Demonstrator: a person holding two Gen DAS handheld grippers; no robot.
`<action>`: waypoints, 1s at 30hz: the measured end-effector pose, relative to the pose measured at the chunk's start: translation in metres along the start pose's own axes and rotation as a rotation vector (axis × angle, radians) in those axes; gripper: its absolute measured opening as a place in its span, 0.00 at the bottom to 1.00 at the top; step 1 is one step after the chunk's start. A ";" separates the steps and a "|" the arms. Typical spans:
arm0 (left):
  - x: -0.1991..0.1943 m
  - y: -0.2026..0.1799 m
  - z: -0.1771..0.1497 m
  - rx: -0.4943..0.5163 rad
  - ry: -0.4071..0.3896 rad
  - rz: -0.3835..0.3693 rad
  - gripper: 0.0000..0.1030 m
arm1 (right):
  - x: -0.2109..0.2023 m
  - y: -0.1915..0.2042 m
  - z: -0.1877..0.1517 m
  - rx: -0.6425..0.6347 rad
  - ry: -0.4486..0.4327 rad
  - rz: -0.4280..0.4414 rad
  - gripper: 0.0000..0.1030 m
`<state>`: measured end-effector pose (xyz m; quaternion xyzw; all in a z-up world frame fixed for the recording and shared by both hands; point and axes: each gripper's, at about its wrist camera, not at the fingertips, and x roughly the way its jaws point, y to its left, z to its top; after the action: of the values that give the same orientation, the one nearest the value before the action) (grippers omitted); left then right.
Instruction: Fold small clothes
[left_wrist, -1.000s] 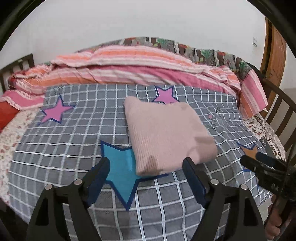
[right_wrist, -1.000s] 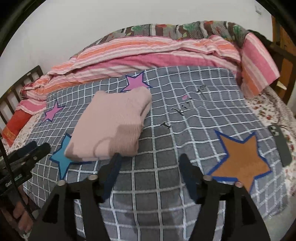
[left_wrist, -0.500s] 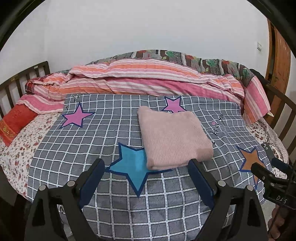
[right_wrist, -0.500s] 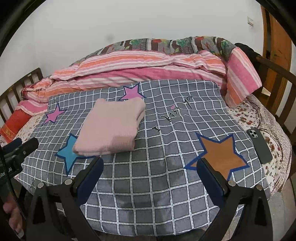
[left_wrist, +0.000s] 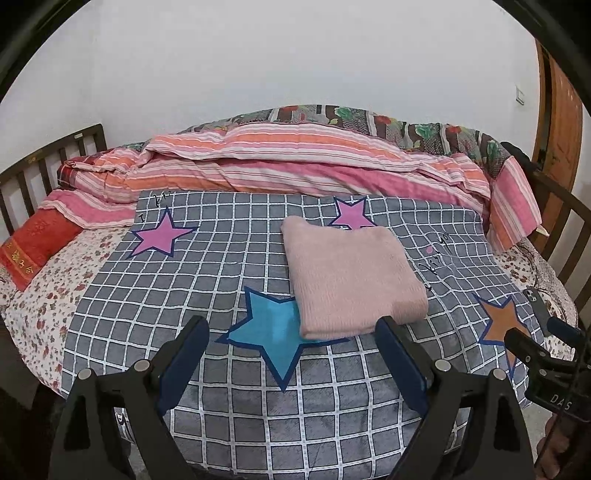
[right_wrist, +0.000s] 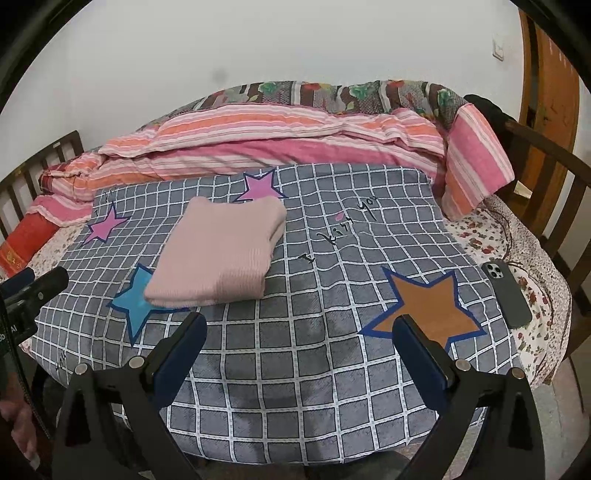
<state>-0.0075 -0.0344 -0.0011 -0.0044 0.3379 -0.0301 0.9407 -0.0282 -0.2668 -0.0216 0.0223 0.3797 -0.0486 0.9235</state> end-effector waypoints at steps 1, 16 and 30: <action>0.000 0.000 0.000 0.001 -0.001 0.002 0.89 | 0.000 0.000 0.000 0.001 0.002 -0.001 0.96; -0.003 0.002 0.001 -0.003 -0.001 0.011 0.89 | -0.001 0.002 0.000 -0.001 0.003 -0.001 0.96; -0.004 0.003 0.002 0.004 -0.005 0.022 0.89 | 0.000 -0.001 0.000 0.004 0.003 -0.010 0.96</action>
<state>-0.0093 -0.0314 0.0025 0.0012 0.3355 -0.0205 0.9418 -0.0283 -0.2678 -0.0212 0.0225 0.3809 -0.0540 0.9227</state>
